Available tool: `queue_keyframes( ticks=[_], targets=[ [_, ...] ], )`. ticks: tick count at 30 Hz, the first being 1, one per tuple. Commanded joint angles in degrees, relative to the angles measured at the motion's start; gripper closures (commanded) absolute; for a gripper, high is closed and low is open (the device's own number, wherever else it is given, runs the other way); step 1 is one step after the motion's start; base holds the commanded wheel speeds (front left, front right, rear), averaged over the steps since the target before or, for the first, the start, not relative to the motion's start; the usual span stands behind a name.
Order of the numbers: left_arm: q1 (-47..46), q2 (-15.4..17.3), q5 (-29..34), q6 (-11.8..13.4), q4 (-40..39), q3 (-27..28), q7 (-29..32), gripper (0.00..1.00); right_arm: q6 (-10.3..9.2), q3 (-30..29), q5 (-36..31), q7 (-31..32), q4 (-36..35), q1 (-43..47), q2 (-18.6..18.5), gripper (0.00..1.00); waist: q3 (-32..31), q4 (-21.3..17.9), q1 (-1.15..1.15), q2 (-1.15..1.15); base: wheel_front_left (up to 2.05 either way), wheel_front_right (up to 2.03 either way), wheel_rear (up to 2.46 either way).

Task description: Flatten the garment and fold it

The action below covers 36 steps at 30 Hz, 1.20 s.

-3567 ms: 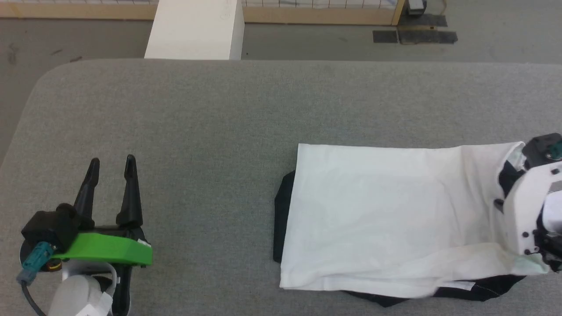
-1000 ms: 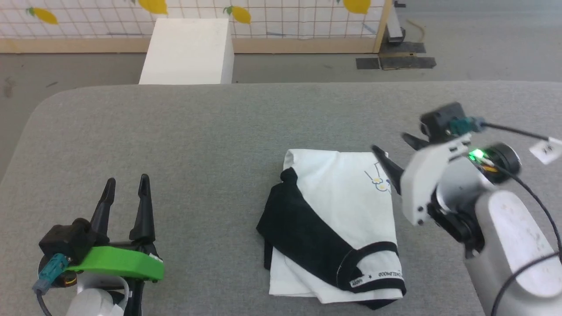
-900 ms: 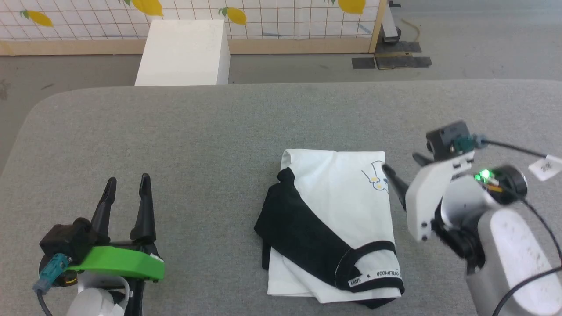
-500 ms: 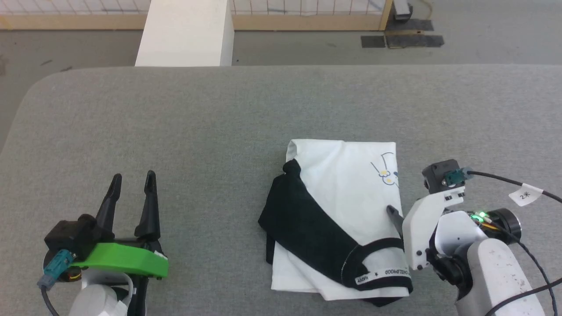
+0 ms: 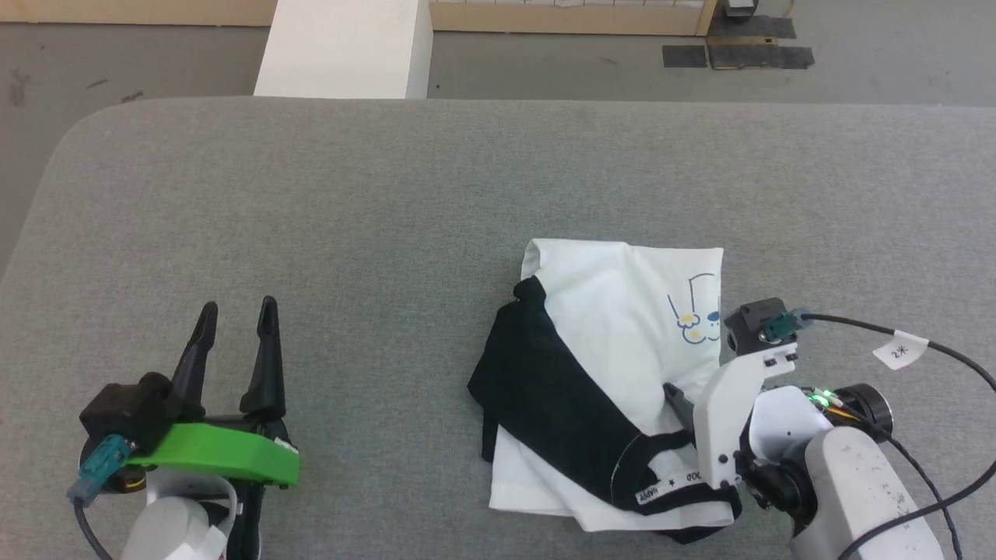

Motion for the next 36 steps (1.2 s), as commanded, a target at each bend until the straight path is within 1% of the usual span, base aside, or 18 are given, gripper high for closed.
queue_keyframes(
  ticks=[1, 2, 3, 7, 10, 12, 13, 14, 17, 19, 20, 21, 23, 26, 30, 33, 36],
  targets=[
    [-1.0, 0.35, -0.26, -0.4, 0.2, -0.13, -0.22, 0.0, -0.05, 0.79, 0.61, 0.68, 2.32, 1.06, 0.35, 0.03, 0.03, 0.11, 0.0, 0.0, 0.0, 0.0, 0.0],
    [-1.08, 0.4, -0.31, -0.4, 0.25, -0.17, -0.22, 0.0, -0.05, 0.72, 0.82, 0.6, 2.59, 0.88, 0.35, 0.67, 0.05, 0.18, 0.0, 0.0, 0.0, 0.0, 0.0],
    [-1.15, 0.42, -0.33, -0.4, 0.27, -0.18, -0.22, 0.0, -0.05, 0.73, 0.93, 0.69, 2.86, 0.74, 0.35, 1.0, 0.05, 0.25, 0.0, 0.0, 0.0, 0.0, 0.0],
    [-1.29, 0.44, -0.42, -0.4, 0.42, -0.28, -0.22, 0.0, -0.05, 0.28, 0.88, 0.89, 3.13, -0.17, 0.35, 1.0, -0.18, 0.48, 0.0, 0.0, 0.0, 0.0, 0.0],
    [-1.23, 0.36, -0.46, -0.4, 0.39, -0.14, -0.22, 0.0, -0.05, 0.38, 0.85, 0.21, 1.84, -0.97, 0.1, 1.0, -0.59, 0.26, 0.0, 0.0, 0.0, 0.0, 0.0],
    [-1.09, 0.17, -0.4, -0.37, 0.27, 0.28, -0.22, 0.0, -0.05, 1.18, 1.48, 0.39, 0.31, -0.95, -0.89, 1.0, -1.11, -0.41, 0.0, 0.0, 0.0, 0.0, 0.0],
    [-0.96, 0.11, -0.39, -0.33, -0.02, 0.72, -0.22, 0.0, -0.05, 2.12, 2.15, 0.97, -0.77, -0.82, -1.72, 1.0, -1.18, -1.36, 0.0, 0.0, 0.0, 0.0, 0.0],
    [-0.87, 0.11, -0.3, -0.33, -0.24, 0.88, -0.22, 0.0, -0.05, 2.86, 2.62, 1.58, -1.81, -0.72, -2.66, 1.0, -1.18, -2.2, 0.0, 0.0, 0.0, 0.0, 0.0],
    [-0.44, 0.16, -0.07, -0.33, -0.93, 1.23, -0.22, 0.0, -0.05, 5.72, 4.67, 4.4, -6.02, -0.56, -6.9, 1.0, -0.94, -6.48, 0.0, 0.0, 0.0, 0.0, 0.0],
    [-0.32, 0.27, 0.02, -0.34, -1.29, 1.2, -0.22, 0.0, -0.05, 7.07, 5.96, 6.6, -9.02, -0.61, -10.97, 1.0, -0.45, -10.11, 0.0, 0.0, 0.0, 0.0, 0.0],
    [-0.31, 0.33, 0.03, -0.34, -1.42, 1.22, -0.22, 0.0, -0.05, 7.56, 6.54, 7.32, -9.81, -0.63, -12.15, 1.0, -0.25, -11.27, 0.0, 0.0, 0.0, 0.0, 0.0],
    [-0.32, 0.52, 0.03, -0.35, -1.6, 1.16, -0.22, 0.0, -0.05, 7.86, 7.15, 8.63, -11.32, -0.69, -14.46, 1.0, 0.26, -13.59, 0.0, 0.0, 0.0, 0.0, 0.0],
    [-0.54, 0.83, -0.01, -0.36, -1.89, 0.96, -0.22, 0.0, -0.05, 7.76, 8.44, 10.36, -13.17, -0.92, -17.2, 1.0, 1.13, -16.68, 0.0, 0.0, 0.0, 0.0, 0.0],
    [-1.28, 1.52, -0.36, -0.36, -2.83, 0.99, -0.21, 0.0, -0.05, 7.14, 9.12, 12.28, -15.1, -1.86, -21.05, 1.0, 3.16, -20.16, 0.0, 0.0, 0.0, 0.0, 0.0],
    [-2.25, 3.28, -0.3, -0.34, -4.67, 1.23, 0.89, 0.0, -0.05, 5.26, 9.77, 13.22, -16.09, -3.86, -24.9, 1.0, 6.69, -22.59, 0.0, 0.0, 0.0, 0.0, 0.0],
    [-3.31, 4.87, -0.25, -0.34, -6.62, 1.42, 2.23, 0.0, -0.05, 3.28, 8.9, 12.88, -15.25, -5.5, -28.16, 1.0, 9.94, -22.48, 0.0, 0.0, 0.0, 0.0, 0.0],
    [-4.06, 6.4, -0.16, -0.29, -8.57, 1.91, 3.48, 0.0, -0.05, 1.1, 7.29, 11.82, -13.97, -7.19, -30.44, 1.0, 13.1, -21.44, 0.0, 0.0, 0.0, 0.0, 0.0]
  ],
)
